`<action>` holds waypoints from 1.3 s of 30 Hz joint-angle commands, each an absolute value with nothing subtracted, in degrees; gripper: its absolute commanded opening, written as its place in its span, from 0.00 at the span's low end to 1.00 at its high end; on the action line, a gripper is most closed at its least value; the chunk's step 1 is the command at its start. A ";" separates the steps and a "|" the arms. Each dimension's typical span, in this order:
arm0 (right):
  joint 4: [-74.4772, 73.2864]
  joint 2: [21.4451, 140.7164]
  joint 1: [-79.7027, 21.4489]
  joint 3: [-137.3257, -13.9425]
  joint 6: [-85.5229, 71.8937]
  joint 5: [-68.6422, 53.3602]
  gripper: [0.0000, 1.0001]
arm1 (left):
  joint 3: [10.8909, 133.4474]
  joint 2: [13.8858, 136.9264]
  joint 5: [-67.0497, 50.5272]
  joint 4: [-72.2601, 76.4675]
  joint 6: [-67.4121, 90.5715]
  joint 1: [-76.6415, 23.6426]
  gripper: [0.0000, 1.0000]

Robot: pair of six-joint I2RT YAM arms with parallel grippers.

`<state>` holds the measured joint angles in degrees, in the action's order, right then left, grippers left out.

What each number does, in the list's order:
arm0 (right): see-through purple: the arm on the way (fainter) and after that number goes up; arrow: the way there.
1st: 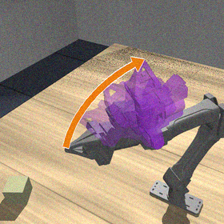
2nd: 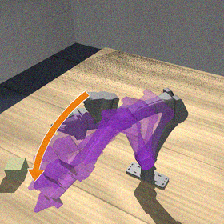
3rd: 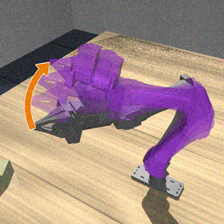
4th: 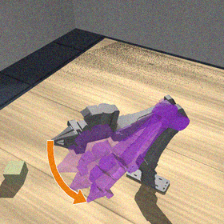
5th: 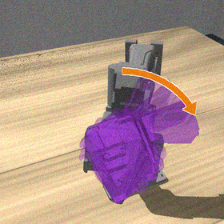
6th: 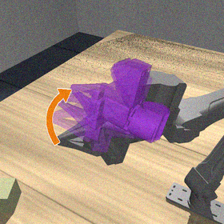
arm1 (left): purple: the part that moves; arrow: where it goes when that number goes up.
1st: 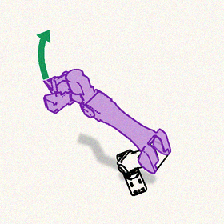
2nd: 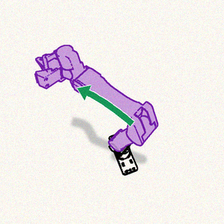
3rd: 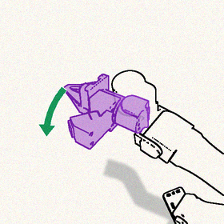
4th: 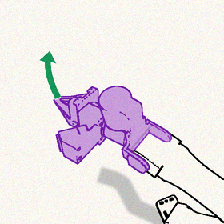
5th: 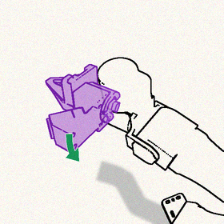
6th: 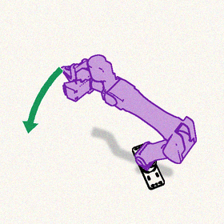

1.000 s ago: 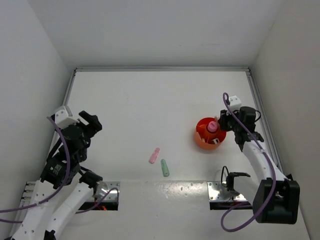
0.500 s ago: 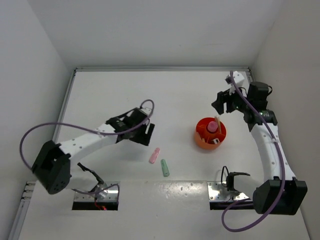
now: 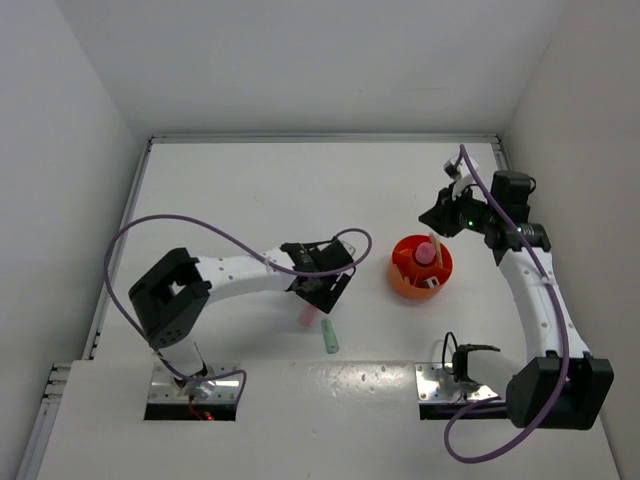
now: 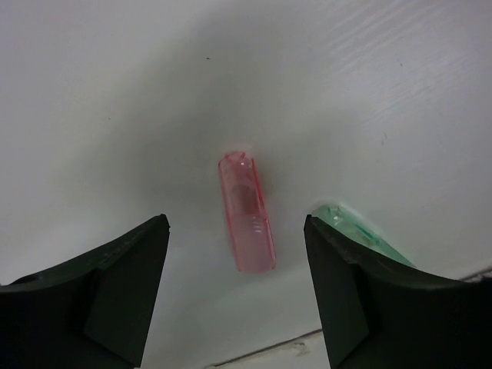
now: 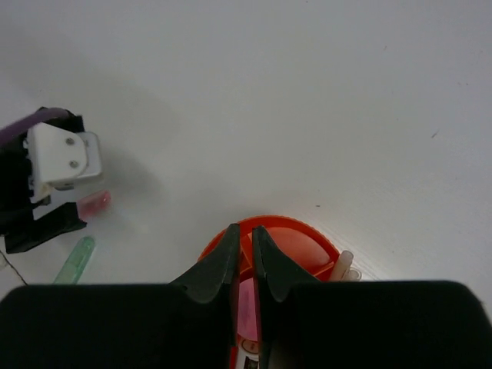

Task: Sort the stationery into containers
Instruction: Pick up the pen from the center of the board.

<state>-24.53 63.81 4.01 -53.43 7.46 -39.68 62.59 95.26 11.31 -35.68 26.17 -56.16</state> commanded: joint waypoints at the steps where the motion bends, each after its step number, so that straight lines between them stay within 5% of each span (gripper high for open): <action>1: -23.12 62.58 4.31 -52.91 6.94 -41.84 0.11 | 65.39 99.13 14.85 -36.30 28.12 -56.95 0.76; 7: -22.59 62.05 4.31 -52.38 6.94 -41.31 0.12 | 65.92 101.77 14.77 -34.63 28.12 -55.63 0.70; 14: -21.53 61.44 4.31 -51.86 6.94 -40.25 0.12 | 65.92 104.76 10.82 -32.87 27.07 -54.58 0.50; 19: -21.53 60.91 4.31 -51.86 6.94 -39.73 0.12 | 65.40 105.91 9.67 -32.87 27.07 -54.58 0.48; 28: -21.01 60.38 4.31 -51.86 6.94 -39.20 0.12 | 67.23 103.28 9.67 -32.34 27.68 -53.53 0.26; 31: -21.01 60.38 4.31 -51.86 6.33 -37.89 0.70 | 70.73 99.41 10.45 -31.73 28.21 -53.00 0.16; 33: -20.48 60.38 4.31 -51.33 6.33 -37.88 0.76 | 72.59 97.04 10.46 -29.72 28.73 -52.38 0.12; 35: -20.48 60.38 4.31 -51.33 7.03 -37.35 0.60 | 75.23 95.98 10.46 -28.05 28.74 -51.86 0.10; 36: -19.96 60.38 4.31 -50.81 7.03 -36.83 0.19 | 76.02 95.98 10.46 -26.30 28.74 -51.33 0.08; 37: -19.34 59.86 4.31 -50.80 6.42 -35.09 0.06 | 76.81 95.45 10.46 -25.58 28.74 -50.72 0.07; 39: -16.98 59.85 4.31 -49.40 5.63 -32.53 0.00 | 78.57 94.84 9.59 -23.65 29.27 -50.02 0.05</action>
<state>-21.50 60.99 4.03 -50.52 6.42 -35.75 75.72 97.91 9.91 -28.67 28.12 -51.55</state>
